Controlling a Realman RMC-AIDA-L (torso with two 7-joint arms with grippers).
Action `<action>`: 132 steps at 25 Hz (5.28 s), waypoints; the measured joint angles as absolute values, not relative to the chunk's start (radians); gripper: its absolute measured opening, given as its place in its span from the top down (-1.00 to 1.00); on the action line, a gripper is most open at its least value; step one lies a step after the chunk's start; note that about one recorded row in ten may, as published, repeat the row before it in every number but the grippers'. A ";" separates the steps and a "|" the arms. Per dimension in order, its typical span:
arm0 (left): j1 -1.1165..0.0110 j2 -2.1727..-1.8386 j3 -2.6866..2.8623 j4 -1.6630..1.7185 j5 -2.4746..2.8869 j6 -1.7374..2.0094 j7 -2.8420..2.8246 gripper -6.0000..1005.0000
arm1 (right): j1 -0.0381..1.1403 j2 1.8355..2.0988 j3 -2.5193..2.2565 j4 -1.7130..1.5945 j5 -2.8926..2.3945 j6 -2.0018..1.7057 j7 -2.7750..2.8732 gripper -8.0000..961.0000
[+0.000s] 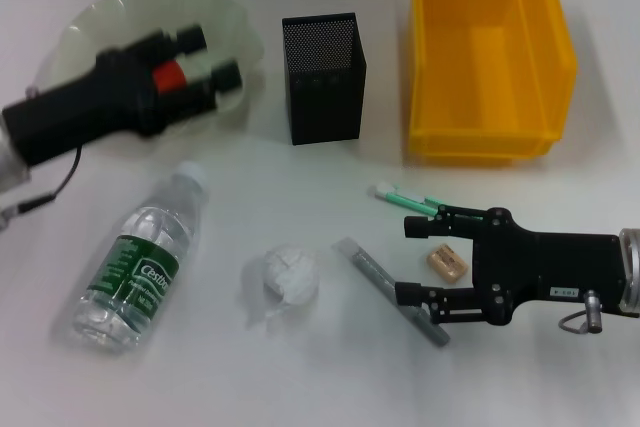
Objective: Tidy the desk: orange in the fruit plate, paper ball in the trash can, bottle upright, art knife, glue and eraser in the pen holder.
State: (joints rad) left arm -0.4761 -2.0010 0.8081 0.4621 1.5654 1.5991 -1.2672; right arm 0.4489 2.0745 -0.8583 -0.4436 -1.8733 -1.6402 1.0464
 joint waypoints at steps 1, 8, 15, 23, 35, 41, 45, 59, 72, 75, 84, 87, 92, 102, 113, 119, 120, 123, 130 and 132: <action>-0.468 -1.996 0.814 0.466 1.580 1.622 -1.268 -0.64 | 0.451 2.074 -0.851 -0.444 -1.872 -1.640 1.050 -0.66; -0.430 -1.975 0.819 0.487 1.727 1.754 -1.248 -0.64 | 0.461 2.069 -0.847 -0.444 -1.872 -1.645 1.077 -0.66; -0.398 -1.983 0.813 0.500 1.856 1.779 -1.102 -0.64 | 0.473 2.064 -0.848 -0.448 -1.874 -1.645 1.135 -0.66; -0.393 -1.990 0.811 0.500 1.859 1.778 -1.077 -0.64 | 0.487 2.056 -0.848 -0.514 -1.872 -1.694 1.235 -0.66; -0.383 -1.982 0.819 0.500 1.861 1.778 -1.046 -0.64 | 0.657 2.021 -0.866 -0.701 -2.016 -1.847 1.537 -0.66; -0.380 -1.978 0.813 0.503 1.874 1.768 -1.036 -0.64 | 0.759 2.039 -0.941 -0.731 -2.086 -1.823 1.568 -0.66; -0.379 -1.968 0.812 0.503 1.875 1.755 -1.035 -0.64 | 0.798 2.054 -1.032 -0.732 -2.091 -1.763 1.571 -0.66; -0.377 -1.949 0.808 0.503 1.874 1.736 -1.036 -0.64 | 0.827 2.087 -1.296 -0.743 -2.080 -1.512 1.582 -0.66; -0.340 -1.899 0.787 0.503 1.873 1.743 -1.050 -0.64 | 0.822 2.090 -1.502 -0.725 -1.977 -1.338 1.579 -0.66; -0.325 -1.884 0.785 0.503 1.873 1.751 -1.059 -0.64 | 0.820 2.092 -1.534 -0.724 -1.971 -1.307 1.579 -0.66; -0.305 -1.864 0.756 0.506 1.873 1.781 -1.070 -0.64 | 0.819 2.092 -1.595 -0.710 -1.934 -1.245 1.574 -0.66; -0.306 -1.865 0.756 0.506 1.873 1.781 -1.069 -0.64 | 0.819 2.092 -1.620 -0.702 -1.925 -1.214 1.573 -0.66; -0.310 -1.866 0.755 0.506 1.873 1.781 -1.069 -0.64 | 0.818 2.092 -1.635 -0.697 -1.920 -1.195 1.567 -0.66; -0.311 -1.868 0.742 0.506 1.873 1.779 -1.069 -0.64 | 0.820 2.092 -1.663 -0.684 -1.898 -1.186 1.559 -0.66; -0.313 -1.869 0.735 0.506 1.873 1.777 -1.068 -0.64 | 0.816 2.092 -1.656 -0.676 -1.896 -1.175 1.552 -0.41; -0.313 -1.870 0.733 0.506 1.872 1.778 -1.067 -0.64 | 0.743 2.081 -1.553 -0.706 -1.801 -1.250 1.508 -0.10; -0.313 -1.870 0.733 0.506 1.871 1.779 -1.067 -0.64 | 0.743 2.081 -1.553 -0.706 -1.801 -1.250 1.508 -0.10; -0.314 -1.874 0.733 0.506 1.868 1.780 -1.067 -0.63 | 0.690 2.083 -1.371 -0.705 -1.784 -1.353 1.435 -0.10; -0.329 -1.902 0.733 0.506 1.868 1.782 -1.065 -0.62 | 0.552 2.082 -1.195 -0.604 -1.587 -1.483 1.207 -0.09; -0.332 -1.909 0.733 0.506 1.869 1.782 -1.065 -0.62 | 0.522 2.084 -1.185 -0.564 -1.539 -1.489 1.139 -0.09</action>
